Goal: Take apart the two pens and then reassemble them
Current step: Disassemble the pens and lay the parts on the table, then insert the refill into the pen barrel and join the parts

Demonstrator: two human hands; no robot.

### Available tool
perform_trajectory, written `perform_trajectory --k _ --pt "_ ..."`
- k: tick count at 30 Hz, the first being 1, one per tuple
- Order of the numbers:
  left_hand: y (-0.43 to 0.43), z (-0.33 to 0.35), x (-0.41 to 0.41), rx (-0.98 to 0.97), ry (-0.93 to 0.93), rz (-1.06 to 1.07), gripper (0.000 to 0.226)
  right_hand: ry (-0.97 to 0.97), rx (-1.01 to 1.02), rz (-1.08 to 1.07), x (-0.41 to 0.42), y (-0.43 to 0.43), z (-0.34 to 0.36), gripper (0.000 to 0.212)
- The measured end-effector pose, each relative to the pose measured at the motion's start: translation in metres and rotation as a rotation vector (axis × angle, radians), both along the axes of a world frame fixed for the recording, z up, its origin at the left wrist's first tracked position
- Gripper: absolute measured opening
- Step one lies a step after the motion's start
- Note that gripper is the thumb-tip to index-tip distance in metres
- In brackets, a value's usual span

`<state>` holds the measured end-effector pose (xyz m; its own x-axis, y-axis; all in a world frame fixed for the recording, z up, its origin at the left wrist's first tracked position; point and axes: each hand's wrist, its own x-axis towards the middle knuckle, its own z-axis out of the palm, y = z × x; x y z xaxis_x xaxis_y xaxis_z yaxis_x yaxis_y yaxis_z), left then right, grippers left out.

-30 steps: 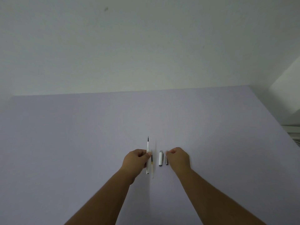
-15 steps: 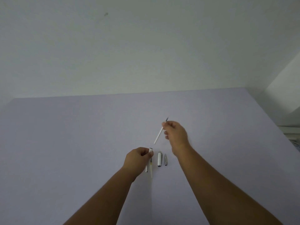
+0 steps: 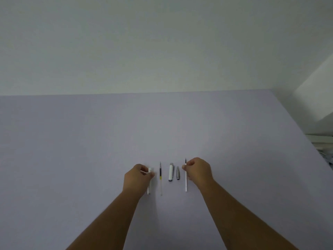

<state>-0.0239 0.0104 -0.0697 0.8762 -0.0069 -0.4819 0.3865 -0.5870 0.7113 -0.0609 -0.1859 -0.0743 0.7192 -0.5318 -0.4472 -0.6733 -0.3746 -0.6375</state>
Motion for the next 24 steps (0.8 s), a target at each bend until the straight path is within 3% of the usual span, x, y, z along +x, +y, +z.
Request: perform_trajectory --k 24 --pt "-0.013 -0.022 0.003 0.097 -0.054 -0.045 0.025 -0.014 -0.088 -0.025 -0.005 0.003 -0.016 0.019"
